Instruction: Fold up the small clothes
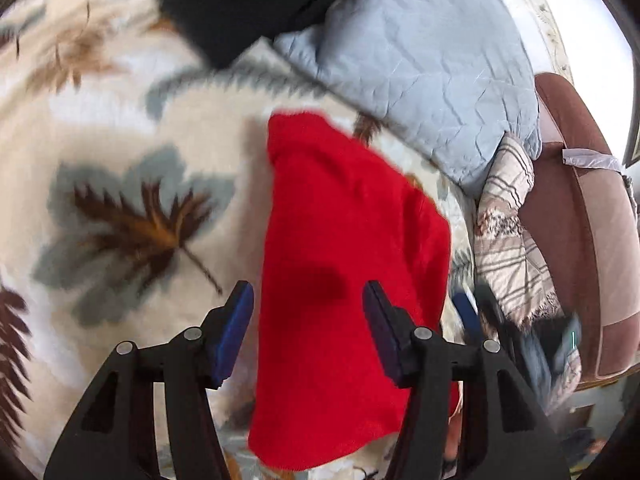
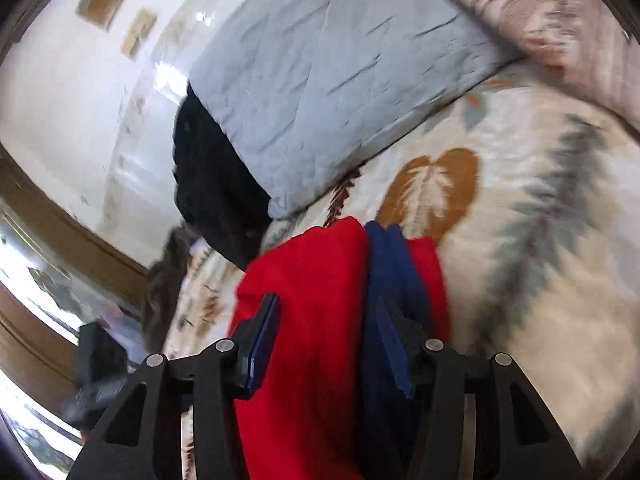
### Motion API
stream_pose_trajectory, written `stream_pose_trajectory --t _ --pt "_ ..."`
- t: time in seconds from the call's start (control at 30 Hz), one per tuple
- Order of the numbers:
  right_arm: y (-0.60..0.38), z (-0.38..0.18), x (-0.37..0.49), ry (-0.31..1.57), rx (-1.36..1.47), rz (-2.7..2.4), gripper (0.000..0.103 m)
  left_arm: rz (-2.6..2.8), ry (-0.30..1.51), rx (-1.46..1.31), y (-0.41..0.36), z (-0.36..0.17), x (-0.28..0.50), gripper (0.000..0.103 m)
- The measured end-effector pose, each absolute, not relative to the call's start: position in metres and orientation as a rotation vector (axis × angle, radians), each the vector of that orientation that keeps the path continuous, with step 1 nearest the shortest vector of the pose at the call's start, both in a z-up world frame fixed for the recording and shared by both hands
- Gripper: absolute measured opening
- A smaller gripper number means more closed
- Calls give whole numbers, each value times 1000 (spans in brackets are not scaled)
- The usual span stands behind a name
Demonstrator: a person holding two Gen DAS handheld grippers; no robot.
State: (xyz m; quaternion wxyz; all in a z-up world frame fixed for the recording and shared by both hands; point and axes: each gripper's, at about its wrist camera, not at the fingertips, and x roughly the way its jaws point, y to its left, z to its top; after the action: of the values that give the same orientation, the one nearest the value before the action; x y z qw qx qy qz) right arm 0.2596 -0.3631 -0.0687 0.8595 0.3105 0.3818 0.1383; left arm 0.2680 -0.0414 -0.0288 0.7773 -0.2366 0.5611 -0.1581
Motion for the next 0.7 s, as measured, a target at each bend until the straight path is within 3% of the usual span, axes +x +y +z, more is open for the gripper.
stream_pose_trajectory --t 0.07,0.23,0.3,0.4,0.57,0.63,0.67,0.7 --pt "-339 -77 287 942 467 269 9 -368 1227 -504 -46 -37 261 56" --pt "-353 -50 284 791 449 242 8 -375 1167 -401 -57 -33 252 56" --pt "-354 -67 297 867 428 196 8 -356 1158 -363 -64 -40 256 67" --pt "-349 -92 304 967 370 147 9 -354 1181 -385 -69 -52 261 69" --pt "-372 -67 267 892 549 298 24 -358 1174 -384 -53 -39 241 68" --pt "-375 -66 243 889 567 353 44 -369 1153 -375 -53 -34 224 68" --pt "-372 -71 234 915 557 371 44 -365 1148 -359 -55 -35 217 68" --pt "-366 -79 229 966 527 393 36 -361 1145 -348 -58 -36 213 68"
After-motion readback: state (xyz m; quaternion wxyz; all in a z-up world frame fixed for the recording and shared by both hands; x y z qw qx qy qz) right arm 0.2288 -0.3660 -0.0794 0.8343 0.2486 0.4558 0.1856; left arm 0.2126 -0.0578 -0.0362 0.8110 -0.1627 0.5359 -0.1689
